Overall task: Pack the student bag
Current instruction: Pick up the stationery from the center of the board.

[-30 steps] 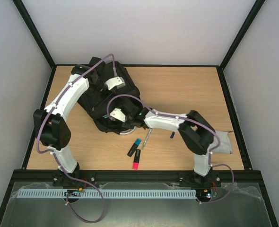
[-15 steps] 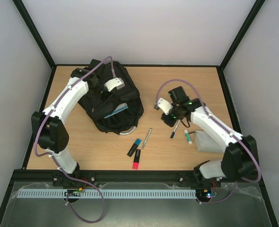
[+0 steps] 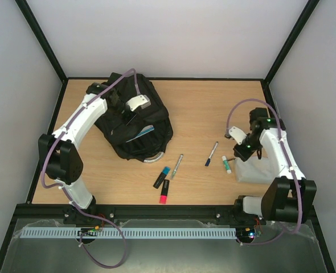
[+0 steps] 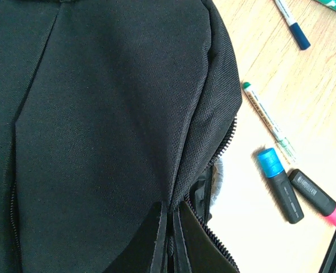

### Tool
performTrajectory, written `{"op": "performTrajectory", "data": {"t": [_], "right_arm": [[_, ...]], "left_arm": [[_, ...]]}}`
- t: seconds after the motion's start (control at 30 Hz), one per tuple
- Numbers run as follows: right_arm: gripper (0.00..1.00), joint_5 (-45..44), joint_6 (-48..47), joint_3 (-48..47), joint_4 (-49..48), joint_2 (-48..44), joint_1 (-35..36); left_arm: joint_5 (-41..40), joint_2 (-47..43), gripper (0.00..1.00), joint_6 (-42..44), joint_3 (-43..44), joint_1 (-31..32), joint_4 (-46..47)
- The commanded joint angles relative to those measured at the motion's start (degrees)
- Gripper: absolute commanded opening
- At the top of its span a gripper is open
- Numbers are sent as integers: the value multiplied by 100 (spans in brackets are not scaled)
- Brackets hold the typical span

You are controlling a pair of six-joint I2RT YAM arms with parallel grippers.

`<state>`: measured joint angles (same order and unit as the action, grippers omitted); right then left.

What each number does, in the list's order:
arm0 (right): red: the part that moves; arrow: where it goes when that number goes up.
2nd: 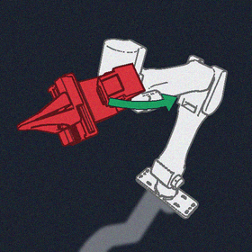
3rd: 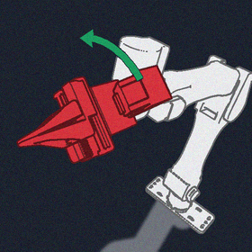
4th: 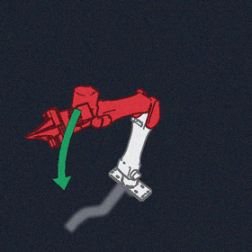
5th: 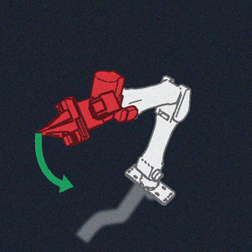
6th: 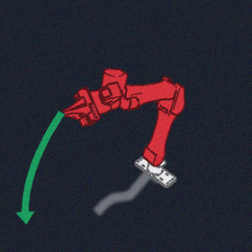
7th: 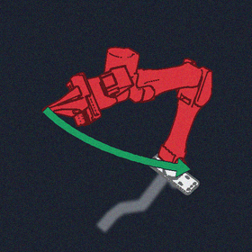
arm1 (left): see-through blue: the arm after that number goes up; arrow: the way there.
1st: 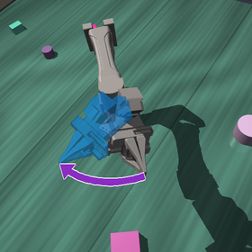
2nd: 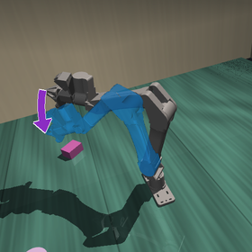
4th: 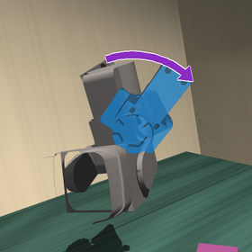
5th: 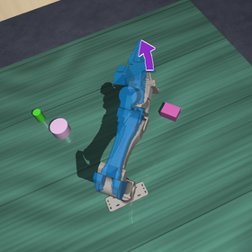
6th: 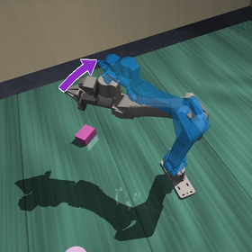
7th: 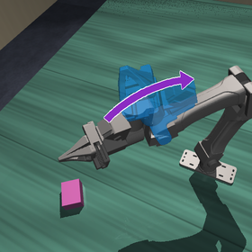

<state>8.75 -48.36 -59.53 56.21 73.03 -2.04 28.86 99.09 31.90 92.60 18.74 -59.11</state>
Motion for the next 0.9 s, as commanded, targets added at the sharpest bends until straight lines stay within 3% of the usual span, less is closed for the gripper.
{"op": "performTrajectory", "data": {"t": [0.0,0.13,0.27,0.43,0.7,0.87], "right_arm": [[1,-121,-933,-467,1048,406,-787],[8,-205,-1312,-970,1310,986,-1507],[31,-520,-1684,-1147,1272,1361,-1959],[49,-968,-2271,-971,1064,1440,-2195],[54,-1741,-2591,-351,206,1573,-2206],[53,-1584,-2479,-746,217,1896,-2218]], "left_arm": [[348,-266,3,-13,-136,53,-172],[422,-348,4,15,-267,78,-189],[412,-393,5,35,-341,99,-229],[412,-462,6,92,-385,115,-301],[330,-553,6,165,-496,222,-359],[313,-559,6,198,-515,253,-374]]}}
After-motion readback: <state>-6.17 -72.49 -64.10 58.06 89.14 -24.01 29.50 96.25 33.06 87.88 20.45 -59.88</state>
